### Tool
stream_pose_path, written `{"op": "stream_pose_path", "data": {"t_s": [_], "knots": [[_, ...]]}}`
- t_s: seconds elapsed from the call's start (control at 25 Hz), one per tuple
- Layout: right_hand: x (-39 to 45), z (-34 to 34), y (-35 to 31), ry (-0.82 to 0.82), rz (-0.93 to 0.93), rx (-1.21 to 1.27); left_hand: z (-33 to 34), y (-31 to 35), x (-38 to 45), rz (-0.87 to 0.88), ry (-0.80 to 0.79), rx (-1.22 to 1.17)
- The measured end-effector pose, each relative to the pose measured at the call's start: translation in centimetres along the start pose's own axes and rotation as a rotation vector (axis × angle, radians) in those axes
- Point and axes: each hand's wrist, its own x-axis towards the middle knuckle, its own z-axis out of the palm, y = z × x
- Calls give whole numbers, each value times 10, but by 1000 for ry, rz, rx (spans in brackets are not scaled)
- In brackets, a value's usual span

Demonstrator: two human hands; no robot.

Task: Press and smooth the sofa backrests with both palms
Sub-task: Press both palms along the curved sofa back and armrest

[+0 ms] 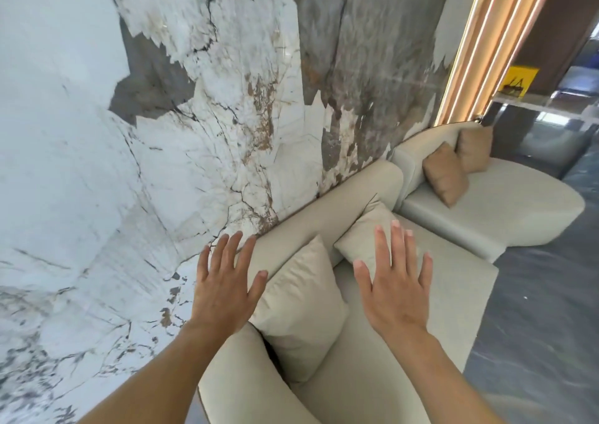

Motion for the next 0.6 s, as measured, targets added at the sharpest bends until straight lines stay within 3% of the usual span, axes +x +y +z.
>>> {"op": "stream_pose_path", "data": {"t_s": [0.28,0.6], "knots": [[-44,-16,-26,-4,116,-89,-13,-20,-6,143,-10,-39],[-95,-16,-122,46,305,-210,-13,-102,-6,415,-74,-185]]}}
